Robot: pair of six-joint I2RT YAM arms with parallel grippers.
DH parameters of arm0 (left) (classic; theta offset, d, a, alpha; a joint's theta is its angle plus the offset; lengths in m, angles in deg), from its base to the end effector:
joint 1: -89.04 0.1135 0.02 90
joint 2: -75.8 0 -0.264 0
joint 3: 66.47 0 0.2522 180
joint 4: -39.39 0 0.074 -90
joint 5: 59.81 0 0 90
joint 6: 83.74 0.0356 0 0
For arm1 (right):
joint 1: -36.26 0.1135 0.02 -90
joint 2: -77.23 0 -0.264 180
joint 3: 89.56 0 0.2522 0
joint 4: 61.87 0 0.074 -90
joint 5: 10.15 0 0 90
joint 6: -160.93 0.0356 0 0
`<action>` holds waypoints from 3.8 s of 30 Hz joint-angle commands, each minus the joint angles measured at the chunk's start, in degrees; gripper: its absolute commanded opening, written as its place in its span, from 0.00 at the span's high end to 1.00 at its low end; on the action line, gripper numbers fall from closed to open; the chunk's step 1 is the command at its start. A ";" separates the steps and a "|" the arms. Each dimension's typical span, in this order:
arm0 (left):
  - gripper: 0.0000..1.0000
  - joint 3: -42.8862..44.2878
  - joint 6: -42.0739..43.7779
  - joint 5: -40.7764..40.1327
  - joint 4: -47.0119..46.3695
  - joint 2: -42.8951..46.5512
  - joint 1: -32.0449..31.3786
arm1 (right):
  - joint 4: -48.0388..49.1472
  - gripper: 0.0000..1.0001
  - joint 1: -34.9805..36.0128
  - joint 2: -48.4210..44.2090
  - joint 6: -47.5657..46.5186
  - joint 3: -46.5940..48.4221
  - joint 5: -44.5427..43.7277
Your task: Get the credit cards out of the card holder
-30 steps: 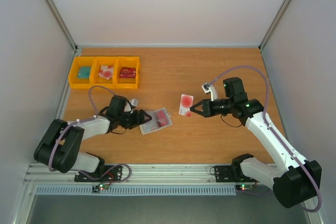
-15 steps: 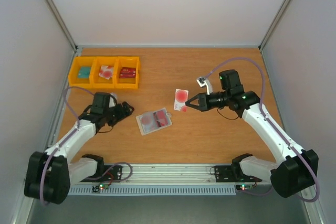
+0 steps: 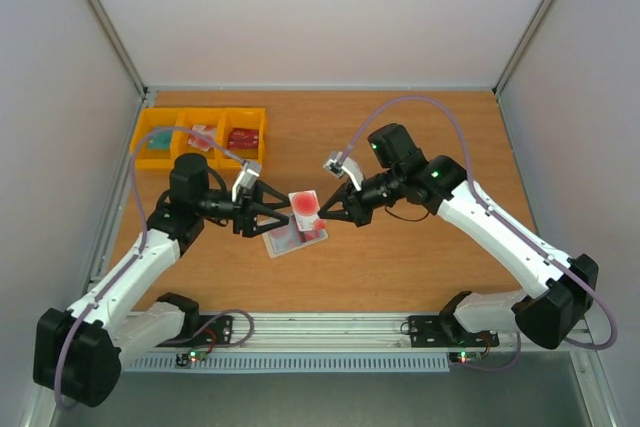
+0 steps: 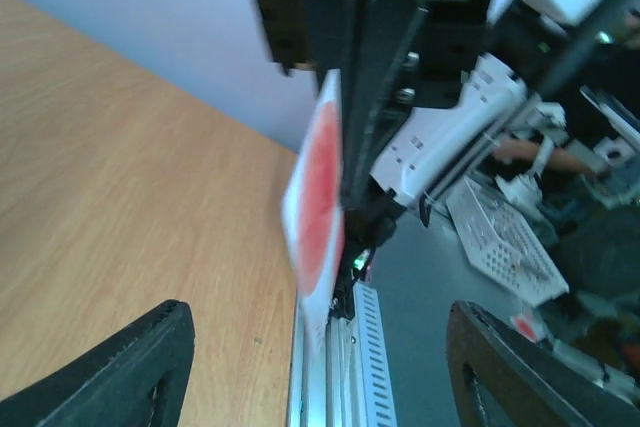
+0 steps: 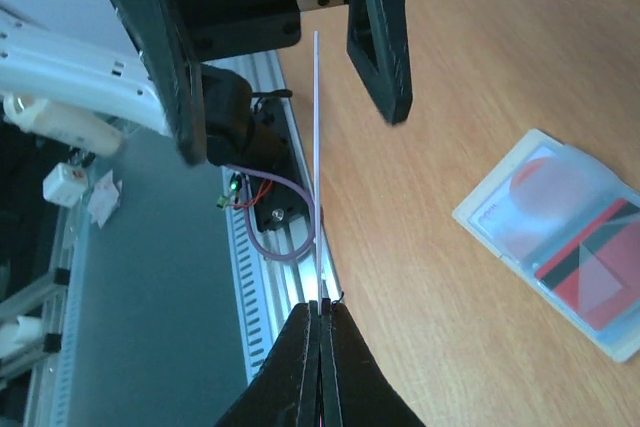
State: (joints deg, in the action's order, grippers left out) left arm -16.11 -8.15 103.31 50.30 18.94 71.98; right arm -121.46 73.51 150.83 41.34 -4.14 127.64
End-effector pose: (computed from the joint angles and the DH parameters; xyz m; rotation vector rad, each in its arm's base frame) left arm 0.1876 -0.0932 0.2808 0.9623 1.6736 -1.5478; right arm 0.1895 0.1772 0.3459 -1.5676 1.6735 1.0574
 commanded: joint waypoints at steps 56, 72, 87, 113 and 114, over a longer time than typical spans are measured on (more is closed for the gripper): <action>1.00 51.76 -29.37 -53.07 21.60 -50.76 32.26 | 8.34 0.42 -2.23 -11.95 19.79 -0.84 -23.12; 1.00 49.93 -30.94 -52.71 17.79 -59.45 28.78 | 7.26 0.42 -1.91 -9.34 18.28 1.05 -22.57; 0.63 53.38 -32.50 -55.94 18.41 -63.27 27.34 | 4.54 0.41 -1.84 -9.00 17.08 1.20 -24.32; 0.01 47.75 -9.86 -58.98 61.06 -34.70 21.80 | -12.28 0.39 4.13 14.71 20.11 5.06 -40.90; 0.01 44.74 -8.63 -58.28 63.75 -33.27 20.76 | -12.56 0.38 4.17 16.07 19.62 6.17 -41.20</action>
State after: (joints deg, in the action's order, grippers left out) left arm 37.16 -25.77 42.16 99.57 -21.45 96.74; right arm -130.00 77.07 162.55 61.45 -1.69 89.96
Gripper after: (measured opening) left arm 0.993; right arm 0.608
